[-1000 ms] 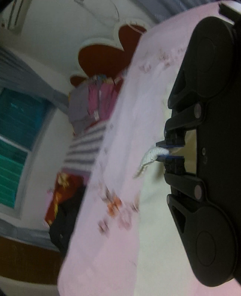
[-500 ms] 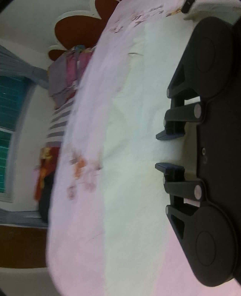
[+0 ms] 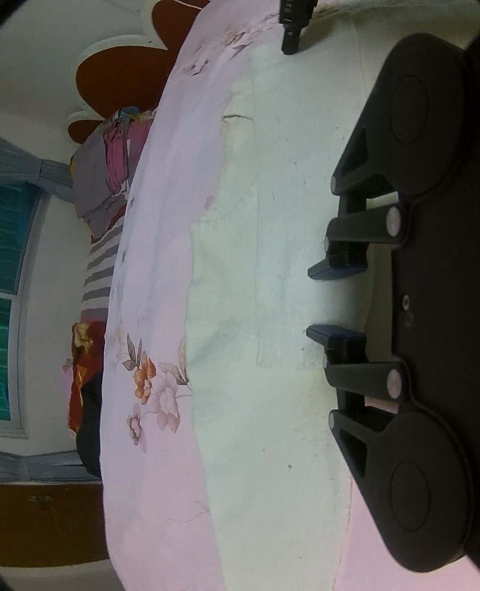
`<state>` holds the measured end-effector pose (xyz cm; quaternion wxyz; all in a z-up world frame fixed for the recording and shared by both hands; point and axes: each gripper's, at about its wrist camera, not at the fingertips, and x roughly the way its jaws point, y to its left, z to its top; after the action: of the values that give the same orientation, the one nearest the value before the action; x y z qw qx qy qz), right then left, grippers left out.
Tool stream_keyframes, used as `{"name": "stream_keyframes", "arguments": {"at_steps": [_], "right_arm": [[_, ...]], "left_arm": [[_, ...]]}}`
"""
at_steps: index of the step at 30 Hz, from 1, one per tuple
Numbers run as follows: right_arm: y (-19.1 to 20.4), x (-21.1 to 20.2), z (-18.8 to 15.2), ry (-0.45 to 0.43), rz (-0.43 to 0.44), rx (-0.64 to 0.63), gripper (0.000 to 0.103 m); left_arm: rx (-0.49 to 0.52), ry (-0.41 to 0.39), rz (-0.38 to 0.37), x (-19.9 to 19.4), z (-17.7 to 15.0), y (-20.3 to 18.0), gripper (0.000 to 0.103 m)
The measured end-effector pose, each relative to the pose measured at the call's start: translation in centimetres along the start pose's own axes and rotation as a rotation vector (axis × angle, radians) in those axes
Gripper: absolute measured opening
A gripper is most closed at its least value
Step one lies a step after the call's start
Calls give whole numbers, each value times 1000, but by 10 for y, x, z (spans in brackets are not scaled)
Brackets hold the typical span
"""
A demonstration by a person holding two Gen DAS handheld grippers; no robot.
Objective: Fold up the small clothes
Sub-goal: 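Open the right tool to release the sleeve and withdraw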
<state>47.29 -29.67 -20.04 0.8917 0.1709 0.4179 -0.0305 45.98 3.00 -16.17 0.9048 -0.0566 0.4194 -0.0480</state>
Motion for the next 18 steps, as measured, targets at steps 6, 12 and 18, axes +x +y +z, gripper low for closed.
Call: {"name": "stream_keyframes", "arguments": {"at_steps": [6, 12, 18], "right_arm": [[-2, 5, -2, -39, -86, -49, 17], [16, -28, -4, -80, -76, -104, 21], [62, -63, -33, -96, 16, -205, 59]], "left_arm": [[18, 7, 10, -2, 1, -4, 27], [-6, 17, 7, -16, 4, 2, 44], [-11, -11, 36, -41, 0, 14, 63]]}}
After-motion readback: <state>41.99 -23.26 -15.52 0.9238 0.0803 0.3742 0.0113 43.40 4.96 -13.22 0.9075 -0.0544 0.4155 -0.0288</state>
